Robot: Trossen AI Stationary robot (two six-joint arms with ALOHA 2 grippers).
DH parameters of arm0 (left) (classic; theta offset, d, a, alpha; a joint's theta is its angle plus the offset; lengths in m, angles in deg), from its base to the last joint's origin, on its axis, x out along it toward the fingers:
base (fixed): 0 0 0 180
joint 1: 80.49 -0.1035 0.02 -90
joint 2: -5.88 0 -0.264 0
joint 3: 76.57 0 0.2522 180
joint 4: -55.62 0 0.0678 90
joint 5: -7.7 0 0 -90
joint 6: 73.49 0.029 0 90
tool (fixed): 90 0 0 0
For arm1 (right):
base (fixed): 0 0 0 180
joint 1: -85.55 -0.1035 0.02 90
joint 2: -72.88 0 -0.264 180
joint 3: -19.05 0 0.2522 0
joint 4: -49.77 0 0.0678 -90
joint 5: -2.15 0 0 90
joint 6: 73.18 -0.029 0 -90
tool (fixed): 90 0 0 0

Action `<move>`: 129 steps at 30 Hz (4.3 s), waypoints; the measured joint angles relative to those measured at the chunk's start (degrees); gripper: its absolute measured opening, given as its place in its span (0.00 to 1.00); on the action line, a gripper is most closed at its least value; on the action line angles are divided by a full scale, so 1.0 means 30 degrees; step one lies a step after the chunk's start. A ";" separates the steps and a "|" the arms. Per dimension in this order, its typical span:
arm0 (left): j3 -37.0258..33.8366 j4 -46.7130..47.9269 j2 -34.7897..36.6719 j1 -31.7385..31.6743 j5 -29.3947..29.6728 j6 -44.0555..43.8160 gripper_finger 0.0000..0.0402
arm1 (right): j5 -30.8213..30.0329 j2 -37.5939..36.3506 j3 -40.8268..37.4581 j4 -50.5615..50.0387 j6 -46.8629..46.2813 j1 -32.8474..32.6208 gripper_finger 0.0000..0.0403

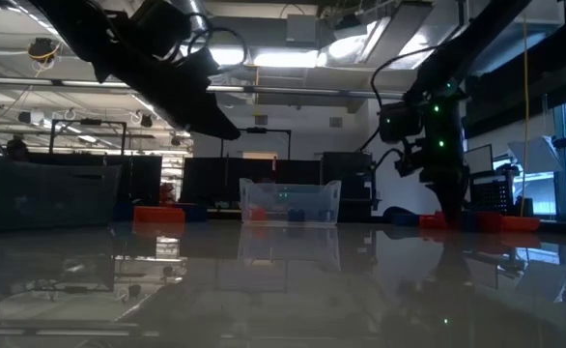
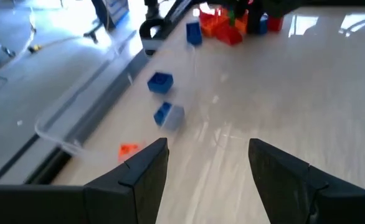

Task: Sort blocks by size
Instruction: Put the orange 4 stud game piece into the transparent bin, then put the blue 4 stud game piece into the transparent bin

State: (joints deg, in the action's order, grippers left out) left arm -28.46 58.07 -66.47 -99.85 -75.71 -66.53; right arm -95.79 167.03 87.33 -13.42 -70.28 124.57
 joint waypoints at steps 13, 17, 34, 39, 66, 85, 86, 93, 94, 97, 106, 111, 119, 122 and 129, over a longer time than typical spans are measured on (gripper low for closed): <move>0.0000 -0.1080 -0.0204 -0.0475 0.0007 0.0105 0.52 | 0.2362 -0.2790 0.1940 0.2000 0.0186 -0.0794 0.35; 0.0000 -0.1647 -0.0204 -0.0488 0.0000 0.0544 0.52 | 0.4800 -0.2442 0.1940 0.6666 0.0682 -0.0766 0.36; 0.0000 -0.2041 -0.0197 -0.0481 0.0000 0.0759 0.52 | 0.6889 0.1817 0.1940 1.9509 0.0612 -0.0772 0.36; 0.0000 -0.2000 -0.0197 -0.0481 0.0000 0.0658 0.52 | 0.6526 0.2337 0.1940 1.9995 0.0249 -0.0877 0.36; 0.0000 -0.1400 -0.0168 -0.0415 -0.0007 0.0514 0.52 | 0.1682 -0.5277 0.3426 0.4242 0.0497 -0.1246 0.68; 0.0000 -0.1371 -0.0168 -0.0415 -0.0007 0.0884 0.52 | -0.1107 -0.5544 -0.0144 -0.1162 -0.3823 0.1757 0.46; 0.0000 -0.1371 -0.0168 -0.0415 -0.0007 0.0884 0.52 | -0.0974 -0.5544 -0.0418 -0.0974 -0.3828 0.1922 0.44; 0.0000 -0.1407 -0.0171 -0.0415 -0.0007 0.0839 0.52 | -0.1008 -0.5544 -0.1842 0.1773 -0.3813 0.2419 0.36; 0.0000 -0.1407 -0.0171 -0.0415 -0.0007 0.0829 0.52 | -0.1004 -0.5544 -0.1958 0.1960 -0.3779 0.2419 0.36; 0.0000 -0.1407 -0.0175 -0.0415 -0.0007 0.0741 0.52 | -0.1000 -0.5536 -0.2103 0.2015 -0.3752 0.2419 0.36; 0.0000 -0.1422 -0.0175 -0.0415 -0.0007 0.0701 0.52 | -0.0437 -0.5529 -0.2176 0.0206 -0.4357 0.2413 0.35; 0.0000 -0.1429 -0.0175 -0.0415 -0.0007 0.0686 0.52 | -0.0345 -0.5529 -0.2176 -0.0736 -0.4970 0.2382 0.35; 0.0000 -0.1435 -0.0175 -0.0415 -0.0007 0.0697 0.52 | -0.0367 -0.5529 -0.2176 -0.0870 -0.5326 0.2375 0.35; 0.0000 -0.1436 -0.0175 -0.0415 -0.0007 0.0745 0.52 | -0.0233 -0.5529 -0.2176 -0.1042 -0.5403 0.2375 0.35; 0.0000 -0.1436 -0.0175 -0.0415 -0.0007 0.0742 0.52 | -0.2842 -0.5528 -0.2176 -0.0221 -0.6240 0.2376 0.35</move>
State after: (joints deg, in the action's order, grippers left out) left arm -28.46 53.77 -67.00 -101.09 -75.73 -64.30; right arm -104.32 150.45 80.80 -14.08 -89.00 131.70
